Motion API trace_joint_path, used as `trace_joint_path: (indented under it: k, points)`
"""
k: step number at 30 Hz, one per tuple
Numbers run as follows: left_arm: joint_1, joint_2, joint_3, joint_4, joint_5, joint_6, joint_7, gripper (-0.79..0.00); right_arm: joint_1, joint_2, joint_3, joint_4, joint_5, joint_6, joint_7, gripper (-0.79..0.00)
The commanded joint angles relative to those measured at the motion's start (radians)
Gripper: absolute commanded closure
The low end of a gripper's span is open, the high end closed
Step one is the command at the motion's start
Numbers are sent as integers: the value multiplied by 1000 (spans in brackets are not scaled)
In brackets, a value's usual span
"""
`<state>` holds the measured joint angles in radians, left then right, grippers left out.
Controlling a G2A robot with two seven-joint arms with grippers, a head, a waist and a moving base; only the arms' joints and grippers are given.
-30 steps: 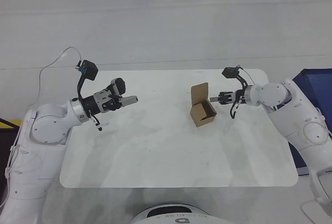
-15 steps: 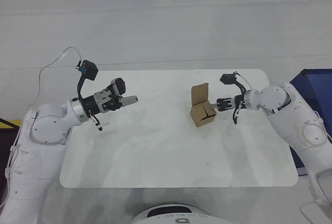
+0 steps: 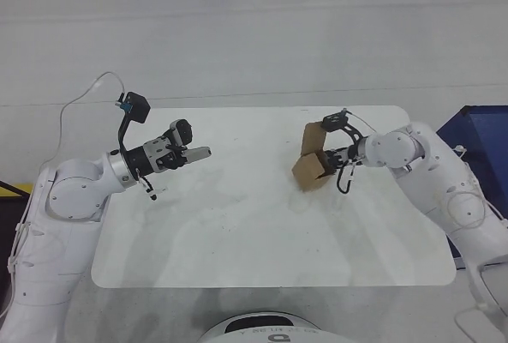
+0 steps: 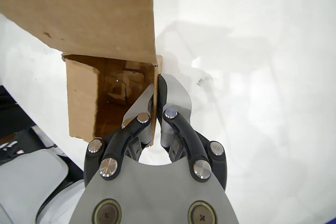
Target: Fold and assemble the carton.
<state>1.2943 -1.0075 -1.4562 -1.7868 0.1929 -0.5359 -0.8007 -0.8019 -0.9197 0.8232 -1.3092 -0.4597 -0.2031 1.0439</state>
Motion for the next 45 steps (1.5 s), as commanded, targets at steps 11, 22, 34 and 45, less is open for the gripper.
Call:
trace_joint_path:
  k: [11,22,34,45]
  points:
    - [0,0,0,0,0,0,0,-785,-72,9,6,-224,-38,-54,9,-785]
    - [-52,-2,67,-3,399,113,70,-785,-140,47,132,-144,109,-421,-27,-785]
    - [-474,-129,565,362,636,312,187,-785,-188,44,121,-51,-51,-548,-221,-785]
    - [-634,-256,802,603,501,286,149,-785,-184,22,76,7,-173,-511,-331,-785]
